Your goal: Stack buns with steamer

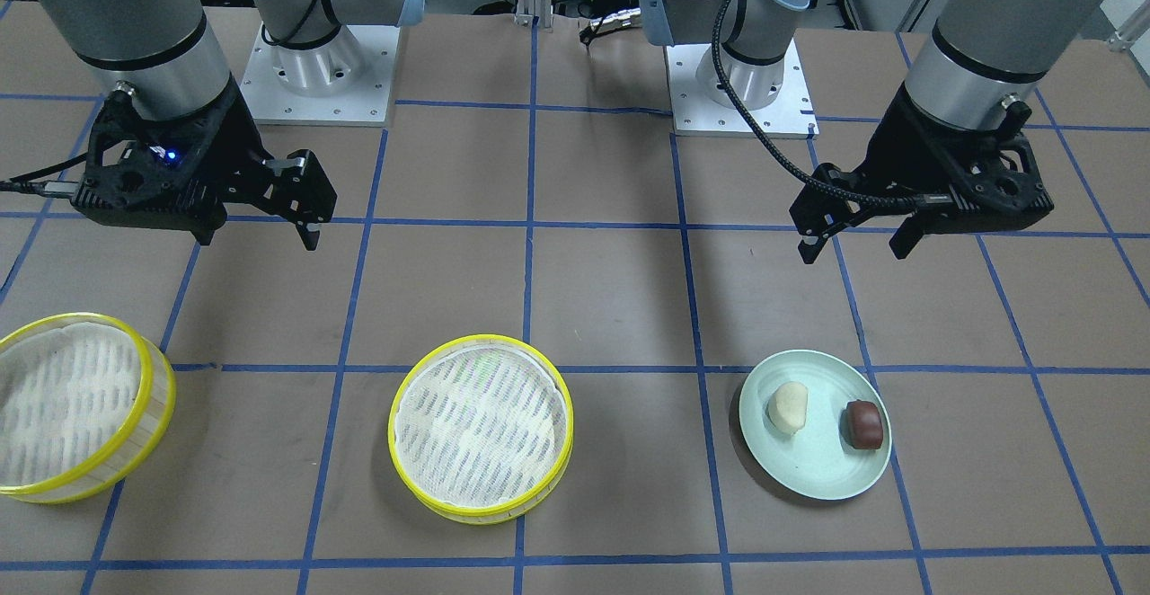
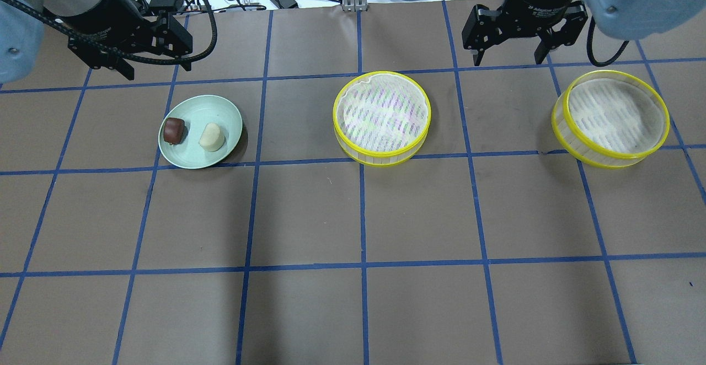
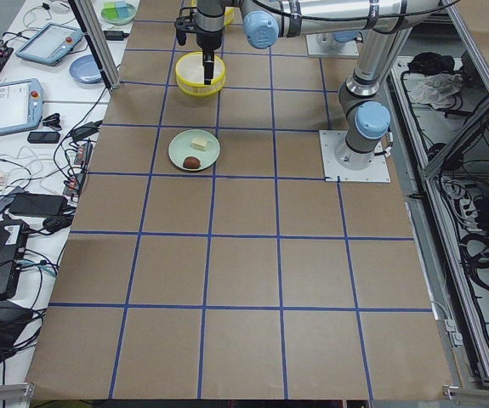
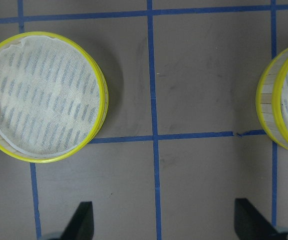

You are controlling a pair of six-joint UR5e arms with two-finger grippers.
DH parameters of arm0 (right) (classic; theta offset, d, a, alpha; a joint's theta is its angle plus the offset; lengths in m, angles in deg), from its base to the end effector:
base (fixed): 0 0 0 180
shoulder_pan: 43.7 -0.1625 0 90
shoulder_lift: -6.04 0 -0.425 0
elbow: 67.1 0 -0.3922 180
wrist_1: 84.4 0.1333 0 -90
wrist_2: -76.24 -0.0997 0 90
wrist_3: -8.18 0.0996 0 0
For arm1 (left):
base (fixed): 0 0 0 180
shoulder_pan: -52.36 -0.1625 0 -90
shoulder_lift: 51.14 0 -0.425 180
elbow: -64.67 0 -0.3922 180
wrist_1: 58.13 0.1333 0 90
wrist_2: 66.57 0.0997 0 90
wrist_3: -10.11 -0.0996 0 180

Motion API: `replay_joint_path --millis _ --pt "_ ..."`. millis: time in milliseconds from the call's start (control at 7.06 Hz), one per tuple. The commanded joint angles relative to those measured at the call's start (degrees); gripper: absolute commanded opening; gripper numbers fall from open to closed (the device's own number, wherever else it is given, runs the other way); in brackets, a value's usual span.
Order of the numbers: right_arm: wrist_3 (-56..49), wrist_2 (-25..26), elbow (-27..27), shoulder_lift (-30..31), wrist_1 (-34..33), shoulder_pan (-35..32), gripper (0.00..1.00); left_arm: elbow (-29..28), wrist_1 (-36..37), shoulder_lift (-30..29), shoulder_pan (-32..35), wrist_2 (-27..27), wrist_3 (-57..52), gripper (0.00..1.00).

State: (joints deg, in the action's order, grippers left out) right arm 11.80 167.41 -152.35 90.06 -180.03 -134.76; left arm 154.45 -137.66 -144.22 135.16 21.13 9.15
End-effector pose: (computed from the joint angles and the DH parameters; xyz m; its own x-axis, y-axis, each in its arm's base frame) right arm 0.1413 -0.5409 0.4851 -0.9988 0.0460 0.0155 0.0447 0.9960 -0.0779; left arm -0.0702 -0.5396 0.4819 -0.9939 -0.1035 0.0376 -0.1076 0.9852 -0.1331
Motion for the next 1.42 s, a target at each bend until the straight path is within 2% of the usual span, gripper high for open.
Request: replay_joint_path --millis 0,142,425,566,708,850,1274 --pt "1.47 2.32 -0.44 0.88 0.7 0.0 0.99 0.22 -0.01 0.01 -0.09 0.1 -0.01 1.0" --pt "3.04 4.78 -0.44 2.1 0.62 -0.08 0.93 0.23 0.43 0.01 -0.35 0.11 -0.01 1.0" --pt "1.05 3.76 -0.44 0.46 -2.44 0.27 0.84 0.14 0.52 -1.04 -2.01 0.28 -0.1 1.0" --pt "0.6 3.49 -0.44 -0.16 -1.68 0.62 0.61 0.31 1.21 -2.79 -3.5 0.11 -0.45 1.0" --pt "0.95 0.62 -0.44 0.7 2.51 0.88 0.05 0.57 5.75 -5.24 -3.78 0.11 -1.06 1.0" --pt "1.39 -5.68 -0.44 1.32 3.77 0.88 0.0 1.01 7.88 -7.7 -3.78 0.02 -1.24 1.0" --pt "1.74 -5.57 -0.35 2.11 4.31 0.88 0.0 1.45 15.62 -15.09 -3.78 -0.16 -0.98 1.0"
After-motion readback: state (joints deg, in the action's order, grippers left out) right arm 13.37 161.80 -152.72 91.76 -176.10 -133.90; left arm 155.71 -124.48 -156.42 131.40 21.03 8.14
